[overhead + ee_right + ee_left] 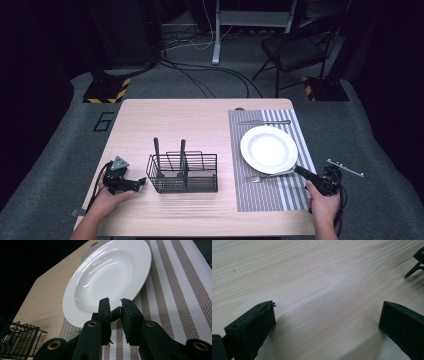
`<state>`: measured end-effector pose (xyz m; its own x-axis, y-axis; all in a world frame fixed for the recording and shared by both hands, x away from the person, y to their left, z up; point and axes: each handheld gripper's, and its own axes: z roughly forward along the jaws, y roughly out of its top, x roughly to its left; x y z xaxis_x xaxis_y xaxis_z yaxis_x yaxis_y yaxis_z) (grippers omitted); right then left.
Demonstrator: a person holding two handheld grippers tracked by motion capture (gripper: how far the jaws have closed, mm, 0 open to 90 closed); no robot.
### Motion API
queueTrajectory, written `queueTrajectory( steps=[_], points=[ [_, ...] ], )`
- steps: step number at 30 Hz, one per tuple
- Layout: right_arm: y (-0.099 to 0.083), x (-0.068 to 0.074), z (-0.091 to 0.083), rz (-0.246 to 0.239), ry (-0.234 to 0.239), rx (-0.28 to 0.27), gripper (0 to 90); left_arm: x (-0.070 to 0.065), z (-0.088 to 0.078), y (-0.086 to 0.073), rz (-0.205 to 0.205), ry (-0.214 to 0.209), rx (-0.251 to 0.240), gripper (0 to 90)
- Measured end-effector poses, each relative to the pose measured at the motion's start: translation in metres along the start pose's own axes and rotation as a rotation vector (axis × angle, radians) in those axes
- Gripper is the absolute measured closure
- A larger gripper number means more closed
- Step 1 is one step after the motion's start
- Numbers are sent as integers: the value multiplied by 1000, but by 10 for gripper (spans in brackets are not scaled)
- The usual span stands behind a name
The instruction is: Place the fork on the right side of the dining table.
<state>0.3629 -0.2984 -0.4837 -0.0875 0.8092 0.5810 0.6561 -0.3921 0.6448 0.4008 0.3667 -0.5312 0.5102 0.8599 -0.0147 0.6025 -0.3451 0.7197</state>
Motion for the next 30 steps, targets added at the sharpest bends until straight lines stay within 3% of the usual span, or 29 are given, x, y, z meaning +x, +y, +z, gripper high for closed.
queueTrajectory(
  steps=[9, 19, 30],
  points=[
    [-3, -14, 5, 84, 8, 13, 768, 0, 0, 0, 1, -1, 3, 2],
    [-4, -26, 15, 140, -1, 32, 753, 0, 0, 0, 1, -1, 2, 3],
    [-6, -34, 22, 157, -34, 47, 739, 0, 0, 0, 0, 0, 1, 3]
  ],
)
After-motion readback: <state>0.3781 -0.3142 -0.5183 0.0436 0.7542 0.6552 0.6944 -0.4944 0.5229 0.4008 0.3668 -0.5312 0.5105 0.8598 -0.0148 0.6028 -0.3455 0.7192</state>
